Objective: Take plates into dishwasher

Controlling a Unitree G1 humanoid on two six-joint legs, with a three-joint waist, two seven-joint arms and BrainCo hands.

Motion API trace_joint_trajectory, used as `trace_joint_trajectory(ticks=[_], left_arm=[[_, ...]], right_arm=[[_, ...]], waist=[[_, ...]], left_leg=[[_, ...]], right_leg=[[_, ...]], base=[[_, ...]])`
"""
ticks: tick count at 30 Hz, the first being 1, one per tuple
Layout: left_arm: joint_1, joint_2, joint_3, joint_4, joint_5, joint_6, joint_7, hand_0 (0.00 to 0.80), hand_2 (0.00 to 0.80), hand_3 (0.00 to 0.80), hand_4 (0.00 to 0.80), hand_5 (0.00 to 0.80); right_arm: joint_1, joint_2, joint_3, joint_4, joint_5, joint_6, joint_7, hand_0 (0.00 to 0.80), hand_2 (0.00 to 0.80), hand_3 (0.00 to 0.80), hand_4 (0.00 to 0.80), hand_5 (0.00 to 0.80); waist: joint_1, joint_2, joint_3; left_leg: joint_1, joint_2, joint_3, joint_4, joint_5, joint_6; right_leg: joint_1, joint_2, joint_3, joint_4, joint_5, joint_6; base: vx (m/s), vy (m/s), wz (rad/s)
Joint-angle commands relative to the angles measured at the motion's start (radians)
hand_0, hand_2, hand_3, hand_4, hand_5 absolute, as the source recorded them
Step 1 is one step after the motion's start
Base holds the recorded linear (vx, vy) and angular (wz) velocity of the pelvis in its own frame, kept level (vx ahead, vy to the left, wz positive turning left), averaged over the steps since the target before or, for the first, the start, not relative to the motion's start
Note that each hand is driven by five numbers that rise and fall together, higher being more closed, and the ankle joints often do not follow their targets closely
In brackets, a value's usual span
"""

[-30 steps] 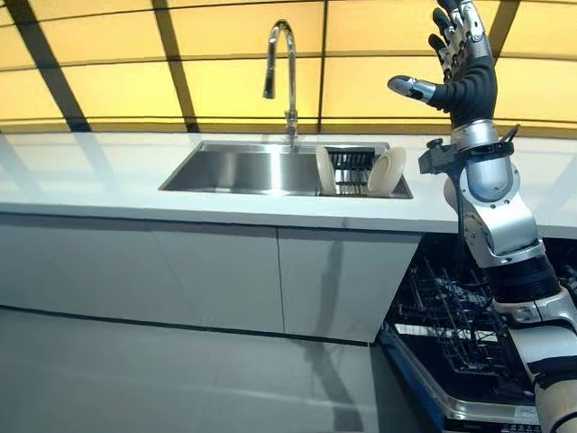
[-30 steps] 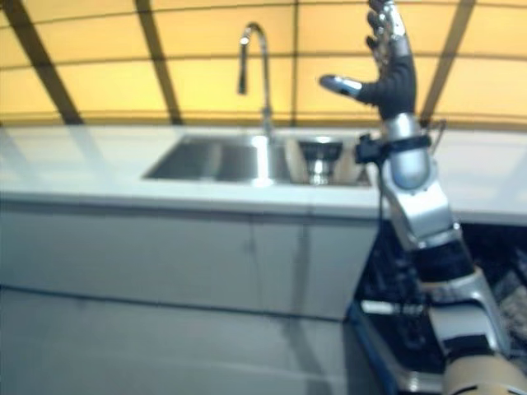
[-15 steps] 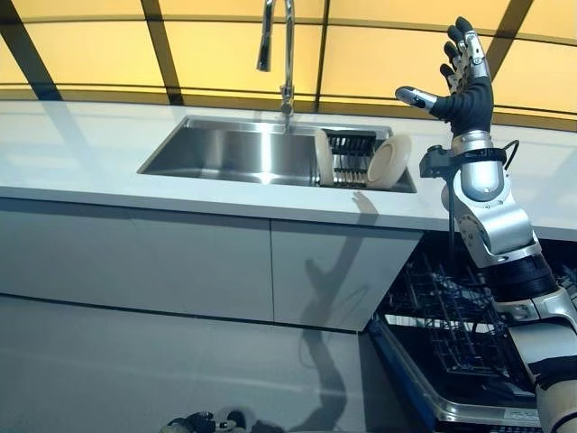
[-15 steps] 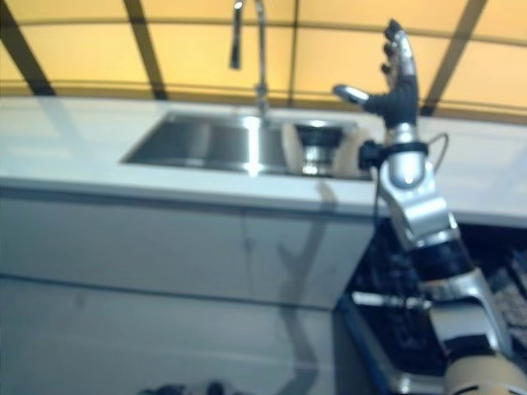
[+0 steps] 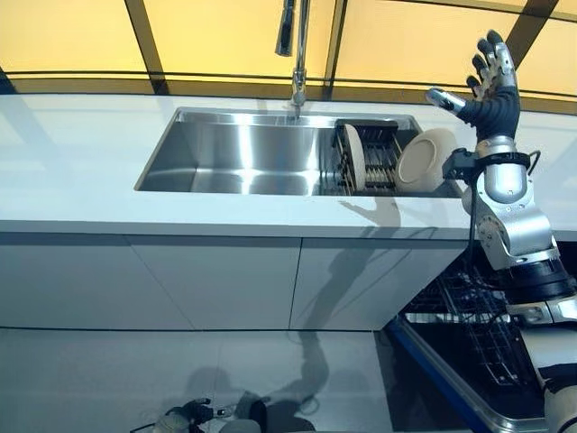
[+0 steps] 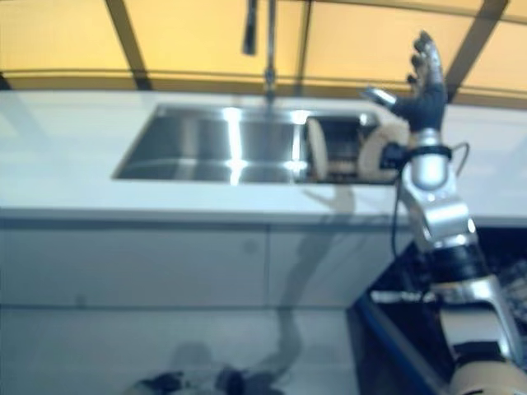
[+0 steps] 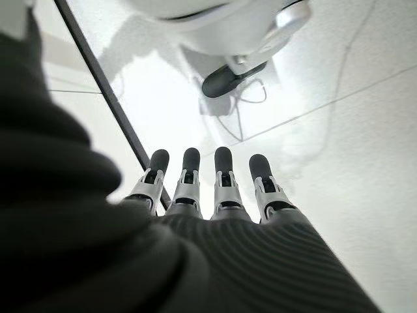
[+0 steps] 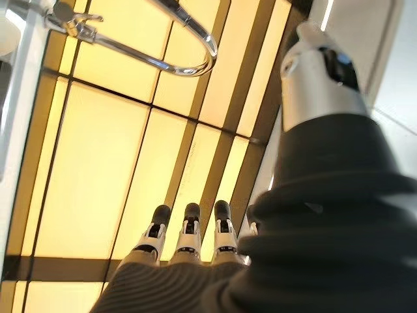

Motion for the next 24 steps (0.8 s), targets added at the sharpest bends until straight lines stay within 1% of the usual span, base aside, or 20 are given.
trace_joint_trajectory(ticks=[1, 3, 4, 5, 6, 7, 9, 10, 11, 12, 13, 14, 16, 18, 20, 21, 24], left_arm=[[-0.006, 0.031, -0.05, 0.038, 0.013, 0.003, -0.006, 0.0, 0.0, 0.0, 0.0, 0.0], [-0.004, 0.035, -0.053, 0.04, 0.029, 0.008, -0.007, 0.0, 0.0, 0.0, 0.0, 0.0], [-0.002, 0.036, -0.059, 0.043, 0.033, 0.008, -0.005, 0.0, 0.0, 0.0, 0.0, 0.0], [0.002, 0.036, -0.059, 0.041, 0.038, 0.014, -0.004, 0.0, 0.0, 0.0, 0.0, 0.0], [0.005, 0.037, -0.056, 0.033, 0.037, 0.031, 0.0, 0.0, 0.0, 0.0, 0.0, 0.0], [0.006, 0.04, -0.054, 0.031, 0.031, 0.042, 0.002, 0.0, 0.0, 0.0, 0.0, 0.0], [0.003, 0.048, -0.038, 0.032, 0.028, 0.057, -0.003, 0.0, 0.0, 0.0, 0.0, 0.0], [0.003, 0.048, -0.038, 0.032, 0.028, 0.057, -0.003, 0.0, 0.0, 0.0, 0.0, 0.0], [-0.003, 0.052, -0.029, 0.035, 0.028, 0.06, -0.007, 0.0, 0.0, 0.0, 0.0, 0.0], [-0.008, 0.056, -0.024, 0.038, 0.028, 0.062, -0.01, 0.0, 0.0, 0.0, 0.0, 0.0], [-0.012, 0.057, -0.014, 0.037, 0.027, 0.066, -0.01, 0.0, 0.0, 0.0, 0.0, 0.0], [-0.012, 0.057, -0.004, 0.038, 0.029, 0.064, -0.007, 0.0, 0.0, 0.0, 0.0, 0.0], [-0.012, 0.056, 0.0, 0.038, 0.027, 0.062, -0.005, 0.0, 0.0, 0.0, 0.0, 0.0], [-0.008, 0.054, 0.003, 0.041, 0.048, 0.057, -0.012, 0.0, 0.0, 0.0, 0.0, 0.0], [0.003, 0.055, 0.008, 0.048, 0.069, 0.052, -0.016, 0.0, 0.0, 0.0, 0.0, 0.0], [0.007, 0.057, 0.011, 0.053, 0.08, 0.052, -0.018, 0.0, 0.0, 0.0, 0.0, 0.0], [0.02, 0.069, 0.021, 0.068, 0.097, 0.045, -0.026, 0.0, 0.0, 0.0, 0.0, 0.0]], right_arm=[[-0.013, -0.051, -0.059, -0.01, -0.013, -0.044, -0.018, 0.0, 0.0, 0.0, 0.0, 0.0], [0.007, -0.05, -0.07, -0.021, -0.021, -0.032, -0.026, 0.0, 0.0, 0.0, 0.0, 0.0], [0.008, -0.05, -0.071, -0.019, -0.026, -0.027, -0.026, 0.0, 0.0, 0.0, 0.0, 0.0], [0.007, -0.049, -0.07, -0.016, -0.029, -0.024, -0.024, 0.0, 0.0, 0.0, 0.0, 0.0], [0.001, -0.051, -0.064, -0.012, -0.029, -0.022, -0.019, 0.0, 0.0, 0.0, 0.0, 0.0], [-0.011, -0.057, -0.057, -0.006, -0.028, -0.017, -0.017, 0.0, 0.0, 0.0, 0.0, 0.0], [-0.059, -0.077, -0.042, 0.032, -0.011, -0.011, -0.005, 0.0, 0.0, 0.0, 0.0, 0.0], [-0.059, -0.077, -0.042, 0.032, -0.011, -0.011, -0.005, 0.0, 0.0, 0.0, 0.0, 0.0], [-0.081, -0.086, -0.035, 0.044, -0.002, -0.005, -0.004, 0.0, 0.0, 0.0, 0.0, 0.0], [-0.096, -0.094, -0.03, 0.052, 0.007, -0.002, -0.001, 0.0, 0.0, 0.0, 0.0, 0.0], [-0.105, -0.102, -0.025, 0.051, 0.02, 0.002, -0.005, 0.0, 0.0, 0.0, 0.0, 0.0], [-0.11, -0.104, -0.024, 0.044, 0.025, 0.011, -0.01, 0.0, 0.0, 0.0, 0.0, 0.0], [-0.111, -0.1, -0.027, 0.035, 0.026, 0.02, -0.019, 0.0, 0.0, 0.0, 0.0, 0.0], [-0.101, -0.097, -0.037, 0.026, 0.015, 0.03, -0.019, 0.0, 0.0, 0.0, 0.0, 0.0], [-0.076, -0.091, -0.05, 0.007, 0.009, 0.034, -0.017, 0.0, 0.0, 0.0, 0.0, 0.0], [-0.066, -0.088, -0.054, 0.002, 0.009, 0.03, -0.016, 0.0, 0.0, 0.0, 0.0, 0.0], [-0.042, -0.06, -0.054, -0.027, -0.006, 0.03, -0.026, 0.0, 0.0, 0.0, 0.0, 0.0]], waist=[[0.013, -0.047, -0.072], [0.01, -0.035, -0.073], [0.008, -0.026, -0.07], [0.006, -0.019, -0.067], [0.001, -0.015, -0.063], [-0.002, -0.011, -0.06], [-0.008, -0.011, -0.056], [-0.008, -0.011, -0.056], [-0.012, -0.015, -0.053], [-0.018, -0.017, -0.049], [-0.026, -0.024, -0.045], [-0.034, -0.028, -0.04], [-0.042, -0.03, -0.034], [-0.047, -0.029, -0.032], [-0.052, -0.028, -0.03], [-0.054, -0.029, -0.027], [-0.061, -0.017, -0.013]], left_leg=[[-0.129, -0.011, -0.024, 0.093, -0.023, -0.009], [-0.101, -0.021, -0.027, 0.088, -0.037, 0.009], [-0.082, -0.021, -0.03, 0.081, -0.044, 0.013], [-0.062, -0.022, -0.032, 0.072, -0.047, 0.016], [-0.036, -0.022, -0.028, 0.057, -0.049, 0.014], [-0.016, -0.02, -0.024, 0.041, -0.05, 0.011], [0.021, -0.013, -0.012, 0.004, -0.049, -0.005], [0.021, -0.013, -0.012, 0.004, -0.049, -0.005], [0.041, -0.011, -0.005, -0.011, -0.057, -0.013], [0.053, -0.008, 0.0, -0.017, -0.069, -0.02], [0.064, -0.008, 0.006, -0.017, -0.085, -0.029], [0.072, -0.01, 0.006, -0.017, -0.099, -0.032], [0.084, -0.006, 0.001, -0.017, -0.111, -0.034], [0.093, 0.001, -0.018, -0.017, -0.12, -0.035], [0.096, 0.001, -0.037, -0.017, -0.124, -0.037], [0.101, 0.001, -0.045, -0.017, -0.125, -0.037], [0.122, 0.018, -0.066, -0.017, -0.129, -0.042]], right_leg=[[0.033, -0.111, -0.021, 0.228, 0.205, 0.013], [-0.02, -0.142, -0.032, 0.359, 0.274, 0.015], [-0.052, -0.154, -0.037, 0.409, 0.286, 0.014], [-0.082, -0.156, -0.039, 0.438, 0.288, 0.012], [-0.113, -0.155, -0.047, 0.432, 0.284, 0.01], [-0.136, -0.151, -0.063, 0.402, 0.265, 0.005], [-0.161, -0.115, -0.104, 0.258, 0.206, -0.002], [-0.161, -0.115, -0.104, 0.258, 0.206, -0.002], [-0.181, -0.103, -0.128, 0.178, 0.203, 0.005], [-0.193, -0.089, -0.141, 0.11, 0.201, 0.012], [-0.207, -0.067, -0.146, 0.021, 0.206, 0.025], [-0.219, -0.054, -0.141, -0.022, 0.229, 0.035], [-0.243, -0.046, -0.131, -0.044, 0.253, 0.044], [-0.245, -0.039, -0.112, -0.083, 0.257, 0.049], [-0.25, -0.034, -0.095, -0.126, 0.282, 0.057], [-0.253, -0.032, -0.089, -0.144, 0.292, 0.062], [-0.311, -0.03, -0.081, -0.152, 0.313, 0.067]], base=[[0.225, 0.277, -0.03], [0.208, 0.291, -0.01], [0.195, 0.275, 0.0], [0.191, 0.225, 0.03], [0.181, 0.17, -0.01], [0.188, 0.107, -0.02], [0.156, 0.01, -0.07], [0.115, -0.037, -0.25], [0.091, -0.059, -0.34], [0.143, -0.112, -0.5], [0.137, -0.129, -0.33], [0.124, -0.133, -0.21], [0.124, -0.146, 0.03], [0.163, -0.19, 0.08], [0.188, -0.255, 0.13], [0.226, -0.321, 0.38], [0.236, -0.359, 0.22]])
